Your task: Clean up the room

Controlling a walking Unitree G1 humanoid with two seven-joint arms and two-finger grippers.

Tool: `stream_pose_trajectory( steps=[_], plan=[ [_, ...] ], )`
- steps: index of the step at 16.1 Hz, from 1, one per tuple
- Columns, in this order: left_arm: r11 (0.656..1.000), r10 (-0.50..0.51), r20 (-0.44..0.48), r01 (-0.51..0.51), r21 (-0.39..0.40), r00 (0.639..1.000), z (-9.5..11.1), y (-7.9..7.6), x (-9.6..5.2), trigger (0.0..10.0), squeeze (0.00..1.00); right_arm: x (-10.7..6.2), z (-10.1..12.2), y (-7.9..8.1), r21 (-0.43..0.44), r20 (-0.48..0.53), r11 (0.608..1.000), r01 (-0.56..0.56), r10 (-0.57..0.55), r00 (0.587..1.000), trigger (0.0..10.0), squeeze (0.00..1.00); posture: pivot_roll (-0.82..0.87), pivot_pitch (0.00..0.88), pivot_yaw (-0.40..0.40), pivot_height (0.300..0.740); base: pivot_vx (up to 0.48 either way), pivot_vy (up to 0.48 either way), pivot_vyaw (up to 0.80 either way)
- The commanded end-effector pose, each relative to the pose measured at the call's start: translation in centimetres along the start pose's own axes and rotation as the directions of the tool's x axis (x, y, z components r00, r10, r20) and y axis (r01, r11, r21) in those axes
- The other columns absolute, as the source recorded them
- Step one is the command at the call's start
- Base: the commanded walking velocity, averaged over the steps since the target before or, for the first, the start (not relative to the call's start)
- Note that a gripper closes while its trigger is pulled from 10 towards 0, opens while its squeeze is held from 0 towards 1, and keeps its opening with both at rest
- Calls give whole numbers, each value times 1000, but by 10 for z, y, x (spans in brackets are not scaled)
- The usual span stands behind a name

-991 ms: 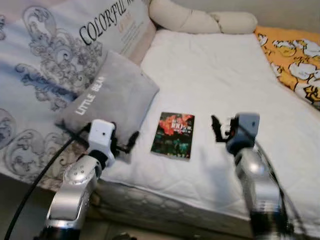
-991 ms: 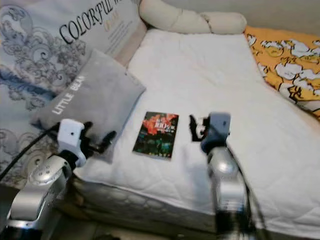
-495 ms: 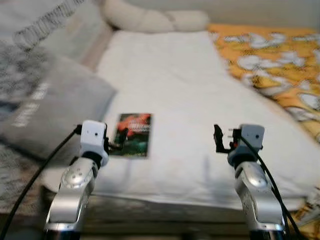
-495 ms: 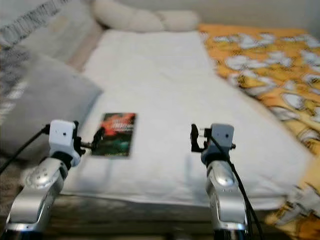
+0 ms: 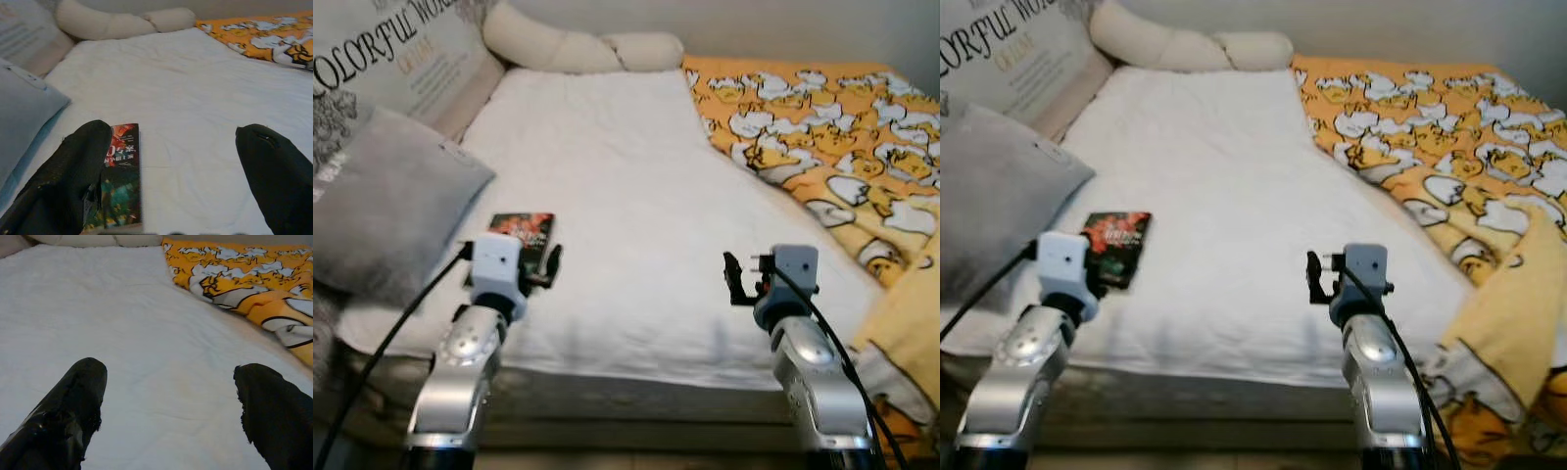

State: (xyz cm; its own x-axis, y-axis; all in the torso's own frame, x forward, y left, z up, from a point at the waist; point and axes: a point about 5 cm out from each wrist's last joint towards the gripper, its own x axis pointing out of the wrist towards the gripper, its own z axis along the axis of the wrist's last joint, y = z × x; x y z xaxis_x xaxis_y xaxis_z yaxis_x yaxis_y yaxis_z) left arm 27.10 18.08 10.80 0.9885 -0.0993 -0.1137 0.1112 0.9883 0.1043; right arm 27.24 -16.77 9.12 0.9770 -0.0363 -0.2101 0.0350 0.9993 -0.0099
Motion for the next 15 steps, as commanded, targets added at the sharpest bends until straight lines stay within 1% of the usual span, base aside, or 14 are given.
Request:
stream_pose_trajectory(
  steps=[1, 4, 9, 11, 12, 13, 14, 15],
  plan=[
    [1000, -7, 3, 7, 5, 1000, 1, -4, 2, 10000, 55, -1, 0, -8, -7, -7, 1000, 24, -24, 1000, 10000, 1000, -74, 0, 18, 740, 0, -409, 0],
    [1000, 11, 5, -11, 0, 1000, 1, -2, 3, 10000, 59, -1, 1, -10, -16, -8, 999, 34, -34, 999, 10000, 1000, -76, 0, 19, 740, 0, -407, 0],
    [1000, 26, 9, -26, 1, 1000, 2, -1, 5, 10000, 55, -2, -1, -6, -22, -16, 999, 29, -29, 999, 10000, 1000, -76, 0, 21, 740, 0, -406, 0],
    [998, 47, 16, -46, -41, 999, 3, 1, 7, 10000, 43, -2, -1, -3, -24, -18, 1000, 15, -15, 1000, 10000, 1000, -76, 0, 20, 740, 0, 0, 0],
    [999, 25, 27, -24, -39, 999, 4, 0, 7, 10000, 55, -2, 0, -1, -33, -16, 999, 5, -5, 1000, 10000, 1000, -78, 0, 22, 740, 0, 0, 0],
    [999, 15, 33, -13, -44, 999, 5, -1, 7, 10000, 63, -2, 0, 0, -41, -16, 999, -1, 1, 1000, 10000, 784, -79, 0, 23, 740, 0, 0, 0],
    [999, 3, 42, -1, -53, 999, 6, -2, 7, 10000, 63, -1, 0, 1, -61, -16, 998, -4, 3, 1000, 10000, 0, -79, 0, 23, 740, 0, 0, 0],
    [998, -1, 44, 4, -58, 999, 7, -2, 7, 10000, 63, 0, 1, 2, -65, -12, 998, -3, 2, 1000, 10000, 0, -79, 0, 23, 740, 0, 0, 0]
  ],
)
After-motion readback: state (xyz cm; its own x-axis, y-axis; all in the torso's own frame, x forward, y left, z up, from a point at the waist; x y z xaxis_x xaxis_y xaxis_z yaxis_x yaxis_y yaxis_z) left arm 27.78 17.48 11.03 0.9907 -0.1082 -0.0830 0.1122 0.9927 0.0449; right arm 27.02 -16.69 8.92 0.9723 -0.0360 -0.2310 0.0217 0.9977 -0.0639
